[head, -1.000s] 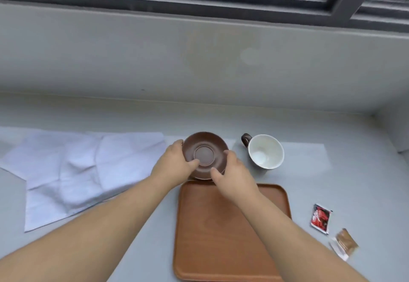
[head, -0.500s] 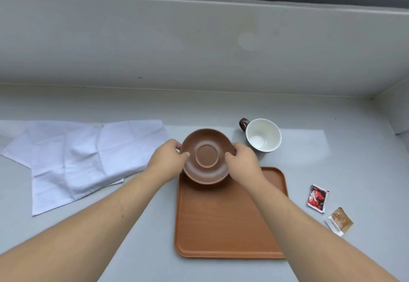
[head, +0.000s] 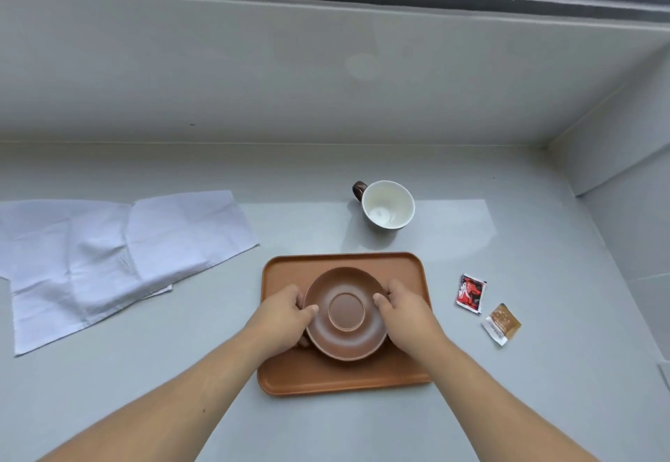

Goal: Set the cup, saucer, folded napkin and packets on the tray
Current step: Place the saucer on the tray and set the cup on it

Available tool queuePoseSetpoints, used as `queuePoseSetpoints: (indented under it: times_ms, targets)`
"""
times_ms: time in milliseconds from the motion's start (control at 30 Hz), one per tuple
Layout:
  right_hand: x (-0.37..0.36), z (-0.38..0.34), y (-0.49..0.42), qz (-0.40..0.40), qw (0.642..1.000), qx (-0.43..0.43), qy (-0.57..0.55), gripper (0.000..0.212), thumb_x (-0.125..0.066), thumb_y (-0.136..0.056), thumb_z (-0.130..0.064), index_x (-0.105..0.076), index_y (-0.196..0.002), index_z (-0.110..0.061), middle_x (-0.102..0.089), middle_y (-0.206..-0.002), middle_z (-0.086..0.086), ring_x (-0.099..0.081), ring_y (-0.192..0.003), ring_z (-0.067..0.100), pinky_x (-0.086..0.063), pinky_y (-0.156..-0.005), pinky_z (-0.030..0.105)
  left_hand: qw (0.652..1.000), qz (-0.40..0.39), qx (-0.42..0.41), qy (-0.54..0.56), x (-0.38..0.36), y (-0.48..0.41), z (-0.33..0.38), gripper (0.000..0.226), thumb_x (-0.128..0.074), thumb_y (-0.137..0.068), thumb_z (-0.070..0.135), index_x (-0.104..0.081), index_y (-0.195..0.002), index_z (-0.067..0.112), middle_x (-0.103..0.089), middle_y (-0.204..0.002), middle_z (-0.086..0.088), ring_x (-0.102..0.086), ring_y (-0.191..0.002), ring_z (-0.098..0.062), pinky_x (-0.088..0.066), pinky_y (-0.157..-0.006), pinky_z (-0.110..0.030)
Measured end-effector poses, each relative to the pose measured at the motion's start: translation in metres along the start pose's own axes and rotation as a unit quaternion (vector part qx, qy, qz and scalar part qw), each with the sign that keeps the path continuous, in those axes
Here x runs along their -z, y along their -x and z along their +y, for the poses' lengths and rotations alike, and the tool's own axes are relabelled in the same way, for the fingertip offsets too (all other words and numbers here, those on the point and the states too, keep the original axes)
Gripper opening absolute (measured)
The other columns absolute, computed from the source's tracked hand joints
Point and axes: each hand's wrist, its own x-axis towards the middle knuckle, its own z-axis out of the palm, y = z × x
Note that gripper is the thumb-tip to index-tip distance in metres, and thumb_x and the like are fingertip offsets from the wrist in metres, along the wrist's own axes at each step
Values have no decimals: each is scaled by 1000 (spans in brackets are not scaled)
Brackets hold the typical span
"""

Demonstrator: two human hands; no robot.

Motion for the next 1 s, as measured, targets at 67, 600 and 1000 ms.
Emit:
queuePoseSetpoints:
  times_ms: [67,600,1000]
  targets:
    - [-2,1,0,0,1000,9,11,18,-49,-102,-41,-51,-106,-24,-56,-77,-9,-58,-78,22,-42,-60,33,1000,-1,-3,-6,-1,-2,-3,27,-62,-94,39,-47,-85,19,-74,-57,0,-76,-54,-17,-65,-71,-51]
    - [-2,-2,-4,-4,998,28,65,25,-43,-106,-37,-48,-116,-15,-66,-88,7,-64,-84,34,-50,-67,39,999,-4,-13,-42,-5,-2,1,22,-57,-98,41,-47,-89,23,-77,-60,4,-74,-54,-9,-62,-71,-41]
    - [6,-4,-17,-50,997,3,62,18,-50,-102,-36,-49,-96,-19,-63,-87,4,-62,-84,29,-51,-71,38,998,-39,-13,-43,-2,-8,2,16,-58,-98,37,-54,-93,23,-76,-62,5,-77,-57,-12,-58,-59,-34]
